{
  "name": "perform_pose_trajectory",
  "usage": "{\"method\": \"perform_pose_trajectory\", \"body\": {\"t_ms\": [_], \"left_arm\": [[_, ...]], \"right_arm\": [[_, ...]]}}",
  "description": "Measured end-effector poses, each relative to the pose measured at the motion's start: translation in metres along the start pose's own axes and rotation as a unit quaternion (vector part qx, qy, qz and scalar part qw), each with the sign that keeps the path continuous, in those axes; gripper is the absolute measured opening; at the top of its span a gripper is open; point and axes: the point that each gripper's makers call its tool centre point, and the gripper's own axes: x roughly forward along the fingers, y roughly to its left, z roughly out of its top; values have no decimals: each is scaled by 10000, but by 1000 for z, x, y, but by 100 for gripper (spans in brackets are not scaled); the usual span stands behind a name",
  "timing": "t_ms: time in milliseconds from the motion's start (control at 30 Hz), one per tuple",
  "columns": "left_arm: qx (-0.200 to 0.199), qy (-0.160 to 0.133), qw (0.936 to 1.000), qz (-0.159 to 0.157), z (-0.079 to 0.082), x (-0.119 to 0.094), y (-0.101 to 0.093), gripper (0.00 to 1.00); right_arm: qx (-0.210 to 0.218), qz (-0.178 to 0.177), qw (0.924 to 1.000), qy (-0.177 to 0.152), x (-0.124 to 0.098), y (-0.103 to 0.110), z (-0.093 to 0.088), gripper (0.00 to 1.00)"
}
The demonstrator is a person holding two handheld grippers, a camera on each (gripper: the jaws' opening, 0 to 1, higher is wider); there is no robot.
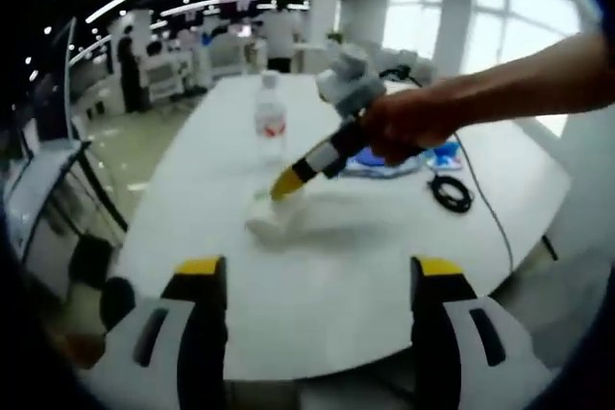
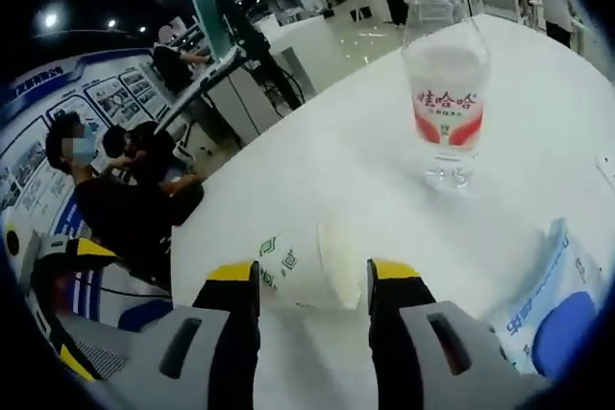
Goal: Arrange the tabletop items into an orderly group along one side of the table until the central work area is clear of visible clutter.
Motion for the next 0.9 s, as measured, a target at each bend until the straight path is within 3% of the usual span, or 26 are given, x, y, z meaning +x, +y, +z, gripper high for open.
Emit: {"method": "perform_pose_trajectory", "body": {"t_ms": [167,433,633,767,833,900], "left_arm": [[132,-7,9999,-23,0,1,-3,76],[250,57,9995,-171,-1,0,-11,79],[120,18,9994,-315,0,1,-14,79],[163,51,9991,-384,-1,1,-16,79],[173,52,9990,-416,-1,1,-16,79],[178,71,9988,-443,-2,1,-17,79]], "right_arm": [[155,131,9998,-87,8,2,4,41],[517,464,9974,-208,5,16,12,18],[385,450,9977,-325,-7,20,17,8],[180,259,9984,-468,-21,10,31,0],[-100,-54,9988,-470,-30,-3,35,0],[-171,-140,9983,-540,-44,-4,43,0]]}}
